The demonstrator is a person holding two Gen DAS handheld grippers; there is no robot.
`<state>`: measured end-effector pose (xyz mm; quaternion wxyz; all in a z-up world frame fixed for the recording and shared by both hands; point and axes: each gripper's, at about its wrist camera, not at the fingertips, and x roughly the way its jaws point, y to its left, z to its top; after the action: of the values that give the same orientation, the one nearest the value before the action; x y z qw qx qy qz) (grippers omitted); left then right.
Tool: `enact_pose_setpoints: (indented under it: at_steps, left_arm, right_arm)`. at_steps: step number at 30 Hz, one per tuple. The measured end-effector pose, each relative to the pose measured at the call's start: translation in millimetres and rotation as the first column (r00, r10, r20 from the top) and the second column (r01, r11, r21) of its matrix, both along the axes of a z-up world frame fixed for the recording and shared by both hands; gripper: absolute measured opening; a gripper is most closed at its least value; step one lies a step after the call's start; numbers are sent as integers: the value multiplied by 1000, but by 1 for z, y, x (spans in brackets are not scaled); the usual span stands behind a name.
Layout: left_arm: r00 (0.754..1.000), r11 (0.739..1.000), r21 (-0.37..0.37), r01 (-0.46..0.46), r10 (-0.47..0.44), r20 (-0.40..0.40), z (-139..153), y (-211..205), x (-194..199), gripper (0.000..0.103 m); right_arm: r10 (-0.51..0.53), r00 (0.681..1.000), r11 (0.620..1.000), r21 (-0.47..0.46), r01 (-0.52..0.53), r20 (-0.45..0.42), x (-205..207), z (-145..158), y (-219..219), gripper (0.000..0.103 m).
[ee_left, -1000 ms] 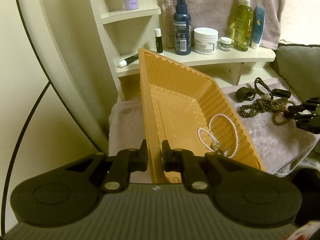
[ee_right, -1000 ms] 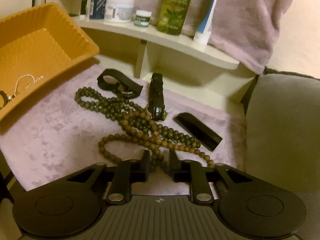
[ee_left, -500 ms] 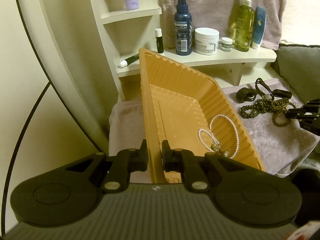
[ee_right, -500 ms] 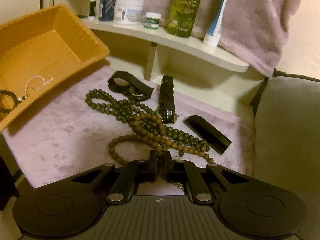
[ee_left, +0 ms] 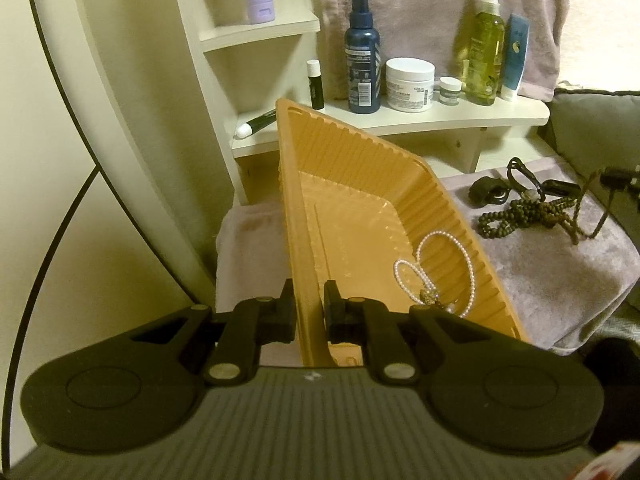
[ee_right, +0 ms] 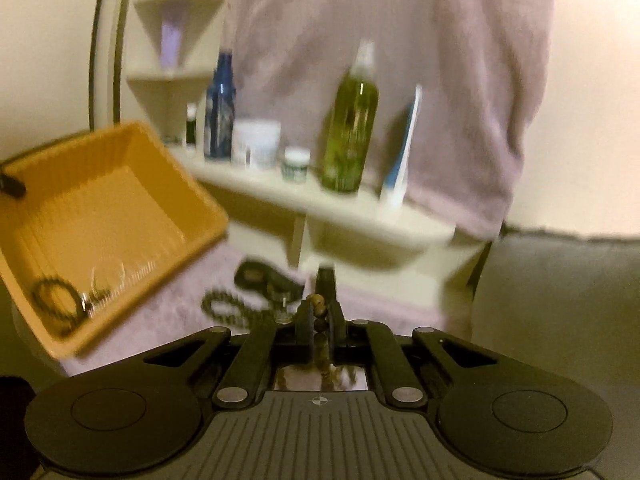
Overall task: Organize jewelry
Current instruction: 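Lift the bead strand high, lower it into the tray, open the right tool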
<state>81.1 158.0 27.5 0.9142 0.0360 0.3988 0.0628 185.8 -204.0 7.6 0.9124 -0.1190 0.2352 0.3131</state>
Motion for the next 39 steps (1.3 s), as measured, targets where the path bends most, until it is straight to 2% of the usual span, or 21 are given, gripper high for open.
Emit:
enact_pose_setpoints:
  at_steps: [9,18,29,34,39]
  left_arm:
    - [1000,1000,-3,8,-8,4,1,-1,-1,12]
    - [1000,1000,-6,14,-14,12,2,-2,-1,12]
    - [1000,1000,-12,20,-19,21,4,-2,-3,12]
    - [1000,1000,-16,22,-21,22,4,-2,-2,12]
    - [999,1000,-18,23,-22,23,4,-2,-2,12]
  right_arm:
    - [36,994,997,69,-43,105,-14,44,7,6]
    - [88,982,982,149,-114,169,-24,84,27,6]
    - [210,955,920,289,-265,209,-31,130,76,6]
    - [269,947,896,314,-313,176,-30,123,111,6]
    - [308,950,897,316,-311,60,-19,86,144,6]
